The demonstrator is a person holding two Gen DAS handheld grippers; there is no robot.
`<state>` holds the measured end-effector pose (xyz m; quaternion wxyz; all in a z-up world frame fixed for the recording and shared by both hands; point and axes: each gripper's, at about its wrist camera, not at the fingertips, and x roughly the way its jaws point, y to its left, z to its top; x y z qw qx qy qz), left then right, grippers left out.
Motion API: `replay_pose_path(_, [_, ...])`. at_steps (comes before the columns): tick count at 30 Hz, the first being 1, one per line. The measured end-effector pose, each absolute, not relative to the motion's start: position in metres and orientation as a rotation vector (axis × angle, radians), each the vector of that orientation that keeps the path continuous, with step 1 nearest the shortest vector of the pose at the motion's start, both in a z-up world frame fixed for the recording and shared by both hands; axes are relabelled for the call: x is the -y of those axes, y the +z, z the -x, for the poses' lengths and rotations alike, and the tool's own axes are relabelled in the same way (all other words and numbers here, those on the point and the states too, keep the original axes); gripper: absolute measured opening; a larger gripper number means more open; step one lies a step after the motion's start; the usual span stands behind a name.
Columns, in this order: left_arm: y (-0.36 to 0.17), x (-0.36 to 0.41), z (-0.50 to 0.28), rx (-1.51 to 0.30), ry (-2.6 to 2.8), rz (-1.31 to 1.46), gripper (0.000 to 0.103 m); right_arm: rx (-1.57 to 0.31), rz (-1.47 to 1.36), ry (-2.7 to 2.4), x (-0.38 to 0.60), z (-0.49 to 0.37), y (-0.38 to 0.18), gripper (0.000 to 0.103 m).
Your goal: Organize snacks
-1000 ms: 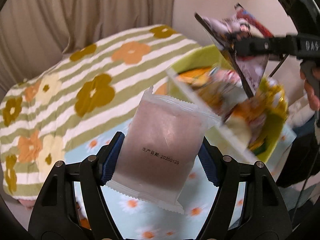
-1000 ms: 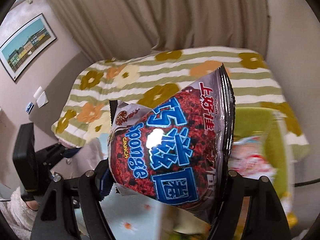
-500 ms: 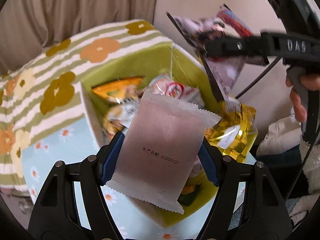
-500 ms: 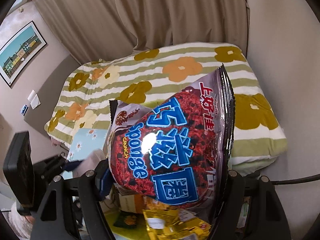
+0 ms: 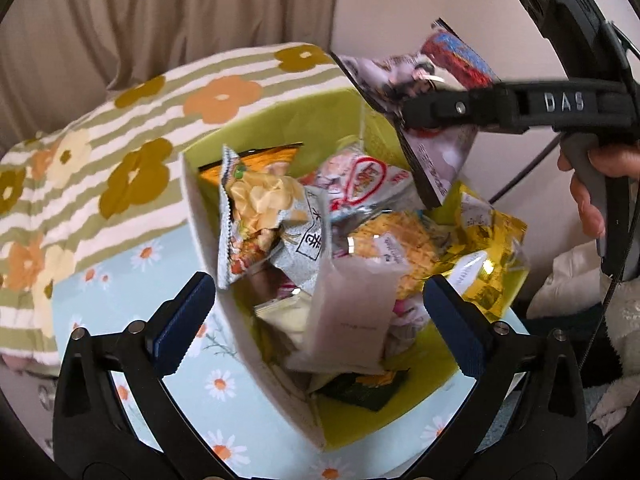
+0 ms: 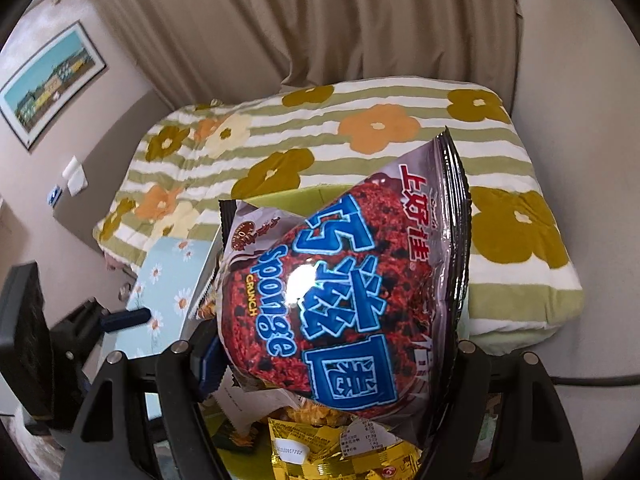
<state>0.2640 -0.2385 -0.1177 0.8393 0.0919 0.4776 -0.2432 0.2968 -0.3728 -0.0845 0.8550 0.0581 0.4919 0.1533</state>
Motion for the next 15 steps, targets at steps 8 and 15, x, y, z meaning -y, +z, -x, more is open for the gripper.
replay_pose_path(8, [-0.123, 0.221, -0.263, -1.037, -0.439, -0.151, 0.103, -1.003, -0.031, 0.371, 0.352, -0.313, -0.101, 0.102])
replay_pose_path(15, [-0.122, 0.195, -0.251, -1.047, -0.349, -0.103, 0.103, -0.953, 0.004, 0.325, 0.350, -0.303, -0.099, 0.102])
